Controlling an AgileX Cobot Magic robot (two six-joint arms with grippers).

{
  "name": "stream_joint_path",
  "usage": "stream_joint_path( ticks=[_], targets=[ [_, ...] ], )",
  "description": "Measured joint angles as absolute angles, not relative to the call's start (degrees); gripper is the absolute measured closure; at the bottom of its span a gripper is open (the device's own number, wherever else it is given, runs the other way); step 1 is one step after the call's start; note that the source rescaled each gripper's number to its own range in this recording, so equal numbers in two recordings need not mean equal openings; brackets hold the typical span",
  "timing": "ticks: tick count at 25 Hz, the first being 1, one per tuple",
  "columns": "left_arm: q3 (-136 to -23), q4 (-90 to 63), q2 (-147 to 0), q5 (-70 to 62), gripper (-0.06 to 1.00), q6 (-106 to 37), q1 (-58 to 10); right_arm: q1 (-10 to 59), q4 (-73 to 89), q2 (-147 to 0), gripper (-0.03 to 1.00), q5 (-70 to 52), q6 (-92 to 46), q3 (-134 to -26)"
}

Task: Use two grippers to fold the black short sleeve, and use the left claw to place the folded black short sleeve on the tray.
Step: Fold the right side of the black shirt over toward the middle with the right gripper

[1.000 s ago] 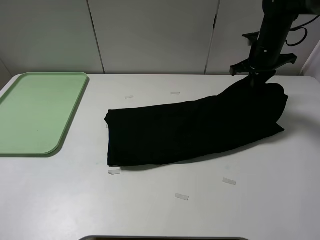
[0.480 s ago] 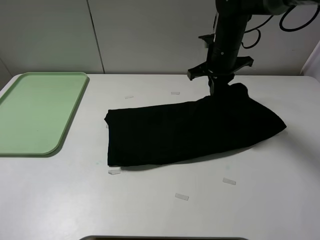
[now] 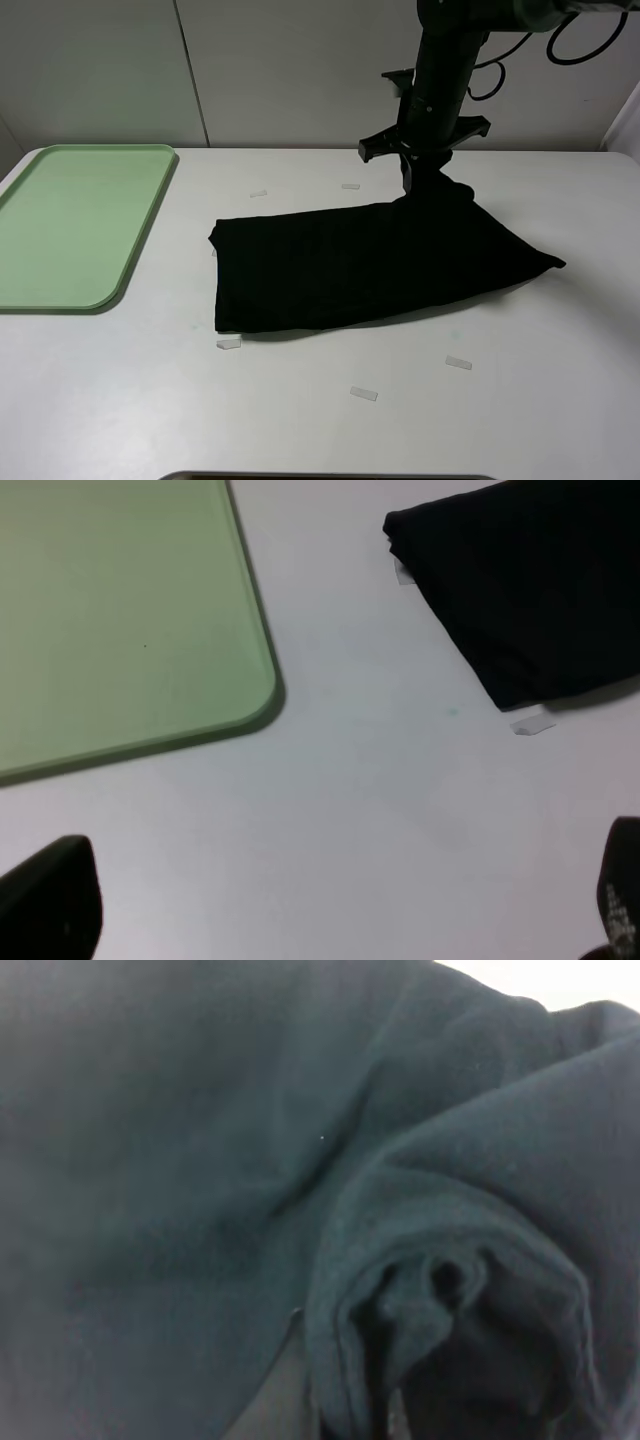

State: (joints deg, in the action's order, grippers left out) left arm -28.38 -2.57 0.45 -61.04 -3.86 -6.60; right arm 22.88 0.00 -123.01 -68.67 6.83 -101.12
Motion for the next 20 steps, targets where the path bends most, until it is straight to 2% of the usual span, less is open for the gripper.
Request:
stream_joint_path(
  ticks=[13,20],
  targets=[
    [-28.38,-0.49,0.45,-61.04,-0.06,-3.86,-6.60,22.45,0.00,-123.01,0.91,-68.60,6.83,-101.12],
    [-28.38,-0.39,0.45,-61.04,-0.06,-3.86,-6.60,16.06,-0.83,-123.01,0.91,-69.55,6.83,-101.12]
  ],
)
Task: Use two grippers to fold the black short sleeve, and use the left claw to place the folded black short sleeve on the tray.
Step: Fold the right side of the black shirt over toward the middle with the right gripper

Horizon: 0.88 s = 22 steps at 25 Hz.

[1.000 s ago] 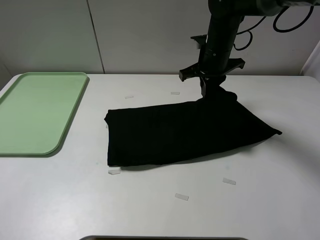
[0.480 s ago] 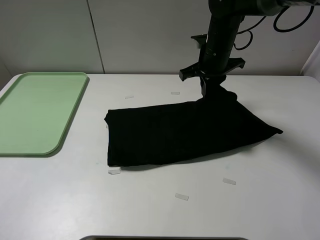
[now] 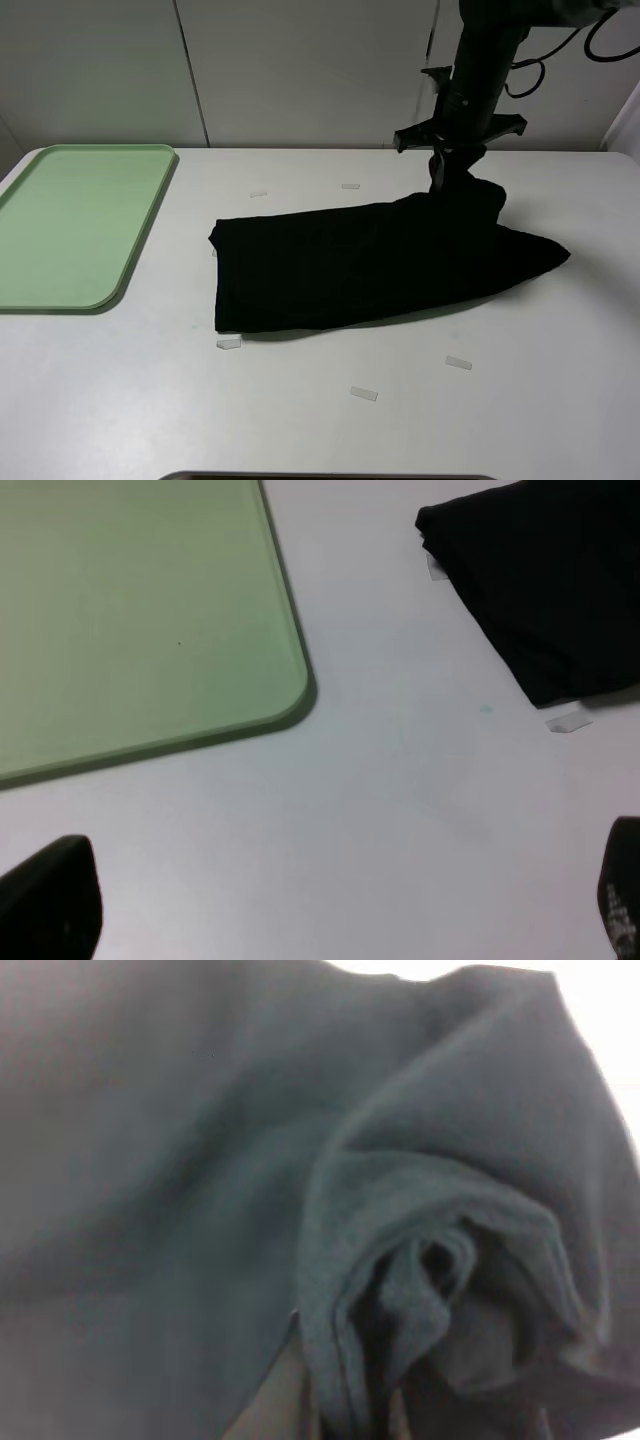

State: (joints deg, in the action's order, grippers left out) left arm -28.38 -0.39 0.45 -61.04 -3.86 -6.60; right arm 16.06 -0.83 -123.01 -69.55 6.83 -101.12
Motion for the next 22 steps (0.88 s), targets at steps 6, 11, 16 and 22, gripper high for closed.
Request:
stream_joint_path(
  ticks=[6,11,16,22],
  targets=[
    [-28.38,-0.39,0.45,-61.04,-0.06,-3.86,-6.60,15.48,-2.70,-123.01,0.91,-69.60,6.83,-101.12],
    [-28.38,-0.39,0.45,-61.04,-0.06,-3.86,-6.60,20.26,-0.72,-123.01,0.91,-69.64,6.83,-101.12],
    [-28.38,-0.39,0.45,-61.04,-0.06,-3.86,-6.60,24.80,0.00,-123.01,0.91,-68.12,6.83,-101.12],
    [-28.38,-0.39,0.45,-61.04,-0.06,-3.86,-6.60,27.19,1.49,-125.35,0.91,-66.63,6.83,-100.75]
  ],
)
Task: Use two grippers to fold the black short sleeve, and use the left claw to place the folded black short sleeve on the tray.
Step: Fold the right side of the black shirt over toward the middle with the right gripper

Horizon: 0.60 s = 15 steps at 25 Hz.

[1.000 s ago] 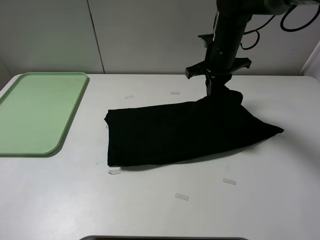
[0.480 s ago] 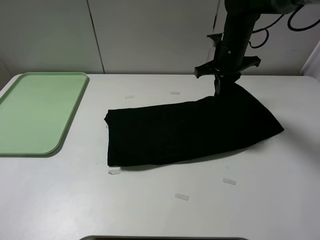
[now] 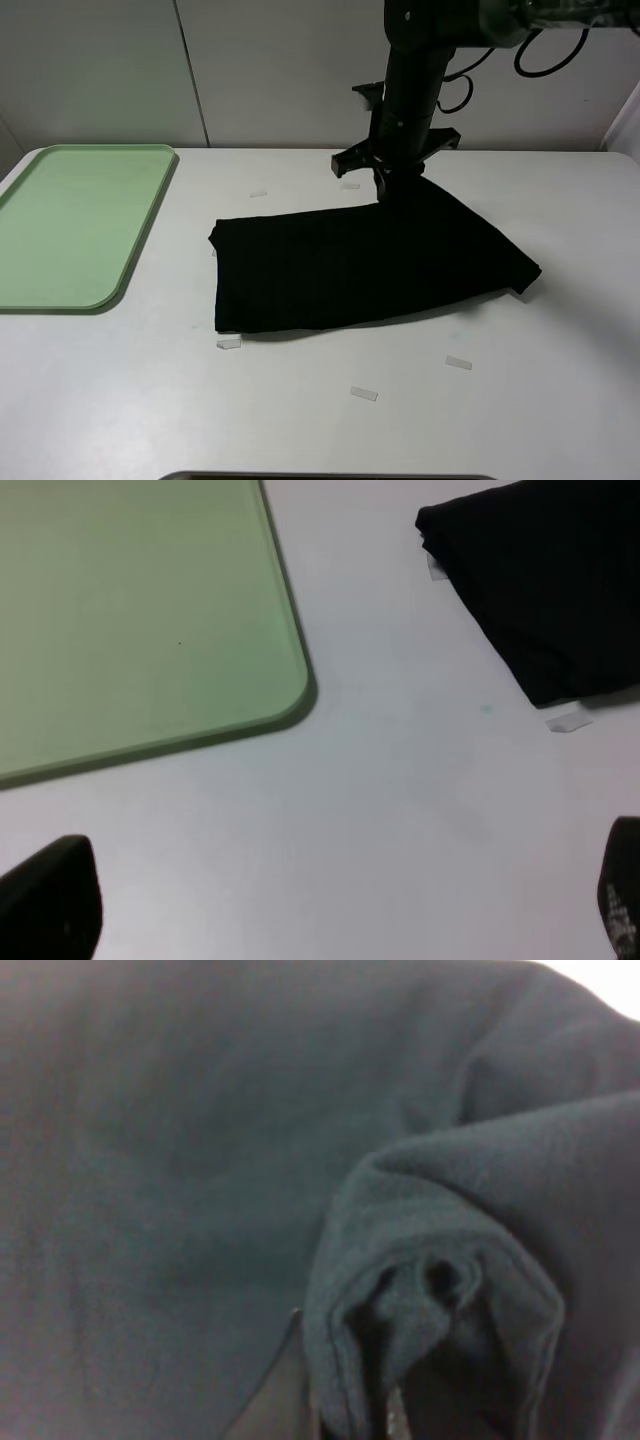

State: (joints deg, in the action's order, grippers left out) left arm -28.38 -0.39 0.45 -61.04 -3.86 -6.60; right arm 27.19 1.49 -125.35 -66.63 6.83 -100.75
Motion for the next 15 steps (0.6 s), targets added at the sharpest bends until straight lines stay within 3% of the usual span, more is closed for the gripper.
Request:
stream_joint_path(
  ticks=[6,8,10,13,15],
  targets=[
    [-28.38,-0.39,0.45,-61.04,-0.06,-3.86,-6.60,28.00,2.44,-128.79,0.91,-63.33,6.54,-100.46],
    [-28.38,-0.39,0.45,-61.04,-0.06,-3.86,-6.60,28.15,2.59,-129.06,0.84,-62.28,5.99,-100.46],
    [-28.38,-0.39,0.45,-61.04,-0.06,-3.86,-6.60,28.34,2.78,-129.06,0.63,-61.07,5.52,-100.46],
    [-28.38,-0.39,0.45,-60.99,-0.06,-3.86,-6.60,29.05,3.56,-129.06,0.17,-58.56,4.65,-100.46],
    [-28.38,-0.39,0.45,-60.86,-0.06,-3.86,-6.60,29.66,4.57,-129.06,0.04,-57.25,4.41,-100.46]
  ],
)
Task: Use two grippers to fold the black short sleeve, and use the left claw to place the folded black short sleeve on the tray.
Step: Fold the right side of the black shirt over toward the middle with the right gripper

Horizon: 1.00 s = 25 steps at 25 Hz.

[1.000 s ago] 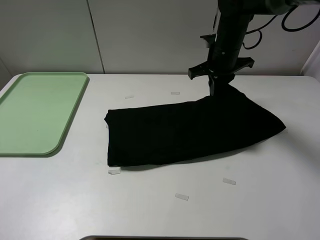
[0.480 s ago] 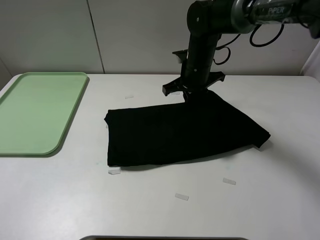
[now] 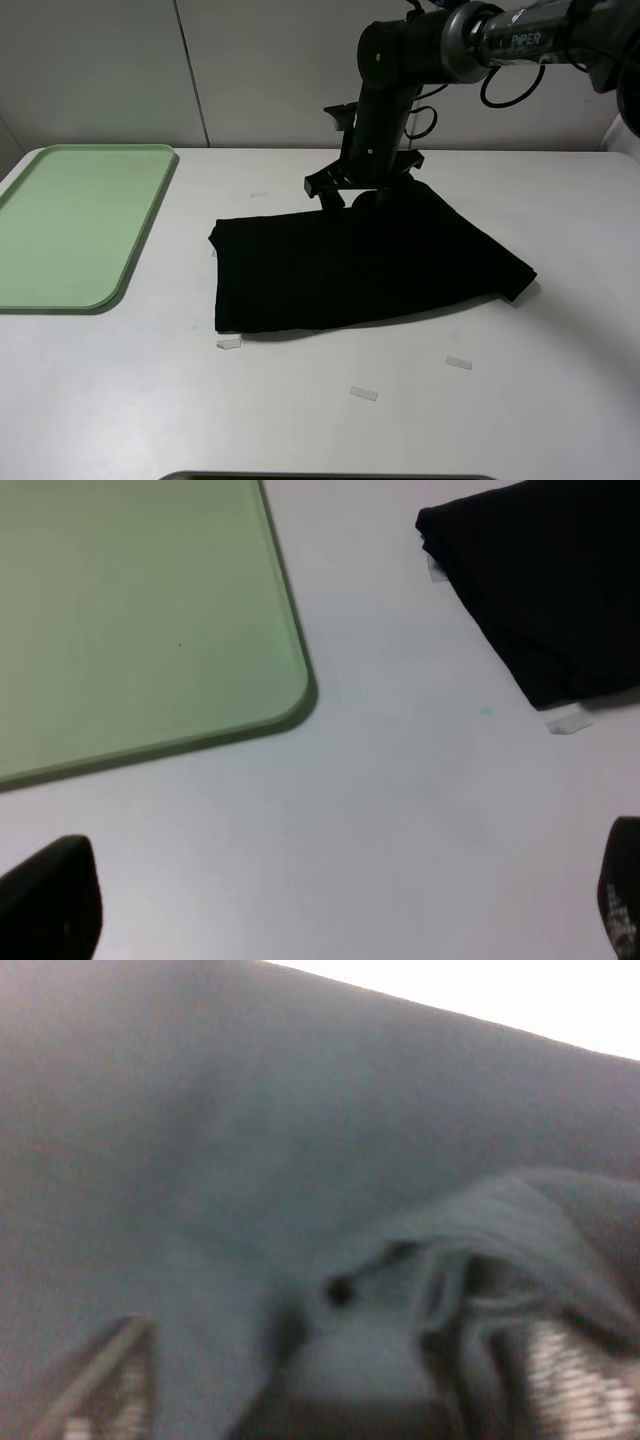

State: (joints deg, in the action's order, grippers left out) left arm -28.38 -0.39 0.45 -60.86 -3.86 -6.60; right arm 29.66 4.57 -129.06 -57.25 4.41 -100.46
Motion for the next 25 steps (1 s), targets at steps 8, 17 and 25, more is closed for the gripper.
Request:
stream_joint_path(
  ticks=[8,17,25],
  targets=[
    [-28.38,-0.37,0.45,-60.86,-0.06,-3.86,-6.60,30.30,3.32,-129.06,-0.03,-56.14,4.00,-100.46],
    [-28.38,-0.37,0.45,-60.84,-0.06,-3.86,-6.60,28.49,-8.05,-120.52,-0.03,-57.78,3.83,-100.34],
    [-28.38,-0.37,0.45,-60.79,-0.06,-3.86,-6.60,26.10,-6.84,-112.49,-0.03,-56.92,2.72,-100.34]
  ],
)
